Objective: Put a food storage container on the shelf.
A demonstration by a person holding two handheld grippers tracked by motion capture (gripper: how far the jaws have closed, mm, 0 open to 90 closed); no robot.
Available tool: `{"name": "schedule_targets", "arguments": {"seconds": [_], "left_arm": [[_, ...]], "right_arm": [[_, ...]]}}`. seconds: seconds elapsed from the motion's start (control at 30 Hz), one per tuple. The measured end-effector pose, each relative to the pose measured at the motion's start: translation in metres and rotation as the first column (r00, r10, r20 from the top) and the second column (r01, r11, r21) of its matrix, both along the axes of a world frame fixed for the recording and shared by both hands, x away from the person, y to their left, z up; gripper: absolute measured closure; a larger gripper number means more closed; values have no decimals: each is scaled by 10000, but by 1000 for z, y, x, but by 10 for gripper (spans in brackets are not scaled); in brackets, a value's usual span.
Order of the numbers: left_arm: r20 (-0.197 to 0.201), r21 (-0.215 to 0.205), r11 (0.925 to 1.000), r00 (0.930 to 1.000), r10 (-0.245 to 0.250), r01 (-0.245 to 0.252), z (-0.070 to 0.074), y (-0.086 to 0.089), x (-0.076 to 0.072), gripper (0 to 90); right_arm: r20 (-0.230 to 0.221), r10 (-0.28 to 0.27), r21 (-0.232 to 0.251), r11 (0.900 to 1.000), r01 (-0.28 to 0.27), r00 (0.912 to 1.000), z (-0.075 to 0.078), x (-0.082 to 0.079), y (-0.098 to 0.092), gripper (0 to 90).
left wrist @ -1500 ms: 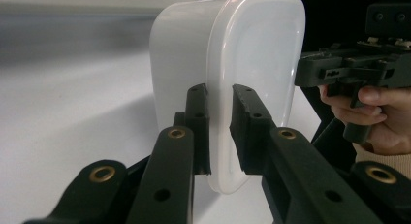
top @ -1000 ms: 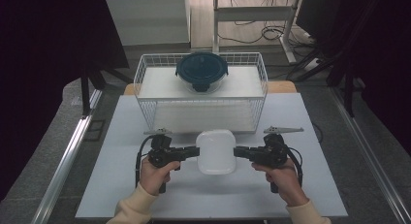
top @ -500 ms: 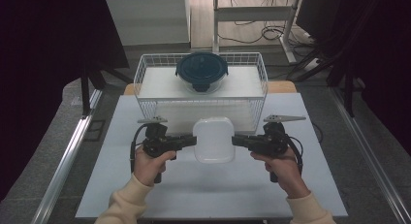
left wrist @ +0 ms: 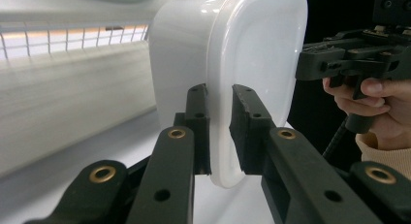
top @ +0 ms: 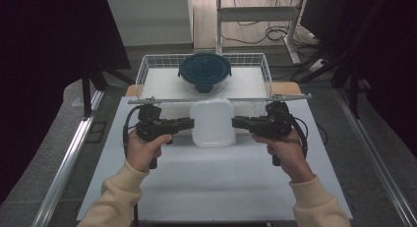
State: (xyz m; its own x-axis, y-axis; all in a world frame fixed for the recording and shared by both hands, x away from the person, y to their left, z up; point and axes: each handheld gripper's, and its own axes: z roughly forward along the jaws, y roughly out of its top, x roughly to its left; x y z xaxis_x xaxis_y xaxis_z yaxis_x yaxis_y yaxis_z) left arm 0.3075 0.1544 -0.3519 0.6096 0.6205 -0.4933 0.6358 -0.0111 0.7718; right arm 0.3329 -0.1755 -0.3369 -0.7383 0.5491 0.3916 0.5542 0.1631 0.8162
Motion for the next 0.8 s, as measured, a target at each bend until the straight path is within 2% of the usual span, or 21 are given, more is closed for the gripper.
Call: {"name": "schedule_targets", "arguments": {"seconds": [0.4, 0.6, 0.67, 0.77, 0.8], "left_arm": [[332, 19, 9999, 9994, 102, -102, 27, 6, 6, 786], [520, 172, 9998, 9986, 67, -76, 54, 9, 18, 785], [559, 187, 9998, 9984, 55, -66, 60, 10, 20, 785], [683, 222, 9997, 9976, 105, -120, 72, 11, 22, 786], [738, 244, 9996, 9972, 120, -138, 77, 12, 23, 786]], "right_arm": [[289, 30, 10, 10000, -31, 9996, 27, 8, 7, 800], [529, -26, -21, 10000, 27, 9986, 51, 16, 11, 800], [565, -16, -13, 10000, 17, 9984, 55, 18, 12, 800], [682, -7, 55, 10000, 4, 9977, 72, 23, 14, 800], [682, -7, 55, 10000, 4, 9977, 72, 23, 14, 800]]}}
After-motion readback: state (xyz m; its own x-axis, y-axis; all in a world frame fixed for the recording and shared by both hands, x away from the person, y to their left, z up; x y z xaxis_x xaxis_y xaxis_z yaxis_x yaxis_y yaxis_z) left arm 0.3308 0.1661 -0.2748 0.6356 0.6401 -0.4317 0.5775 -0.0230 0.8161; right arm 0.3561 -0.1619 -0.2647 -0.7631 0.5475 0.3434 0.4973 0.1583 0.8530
